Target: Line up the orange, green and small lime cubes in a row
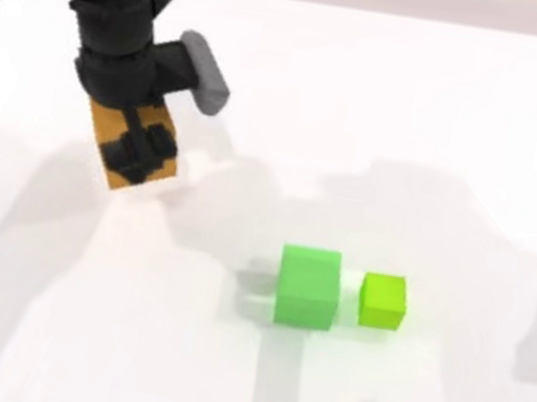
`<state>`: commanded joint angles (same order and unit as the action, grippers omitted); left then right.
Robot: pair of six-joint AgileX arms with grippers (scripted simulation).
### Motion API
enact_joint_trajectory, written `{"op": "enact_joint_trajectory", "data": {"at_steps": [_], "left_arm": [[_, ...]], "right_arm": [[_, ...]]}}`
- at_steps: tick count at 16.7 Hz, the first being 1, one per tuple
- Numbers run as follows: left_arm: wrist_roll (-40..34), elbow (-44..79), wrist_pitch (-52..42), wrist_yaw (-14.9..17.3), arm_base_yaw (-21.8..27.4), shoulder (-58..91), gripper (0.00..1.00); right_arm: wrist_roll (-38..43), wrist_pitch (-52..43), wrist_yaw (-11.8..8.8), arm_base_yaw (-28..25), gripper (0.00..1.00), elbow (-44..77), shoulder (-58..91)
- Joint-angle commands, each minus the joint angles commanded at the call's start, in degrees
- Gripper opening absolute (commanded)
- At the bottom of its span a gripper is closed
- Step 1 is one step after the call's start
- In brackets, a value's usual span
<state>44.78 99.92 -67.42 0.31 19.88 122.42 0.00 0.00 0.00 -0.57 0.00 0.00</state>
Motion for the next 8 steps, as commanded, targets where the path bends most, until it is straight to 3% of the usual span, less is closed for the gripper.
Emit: {"op": "enact_joint_trajectory", "data": {"at_steps": [8], "left_arm": [[12.3,-11.9,1.1,-0.2,12.4,-10.8,0.00]], "right_arm": [[0.0,0.0,0.0,0.0,1.00,0.0,0.0]]}}
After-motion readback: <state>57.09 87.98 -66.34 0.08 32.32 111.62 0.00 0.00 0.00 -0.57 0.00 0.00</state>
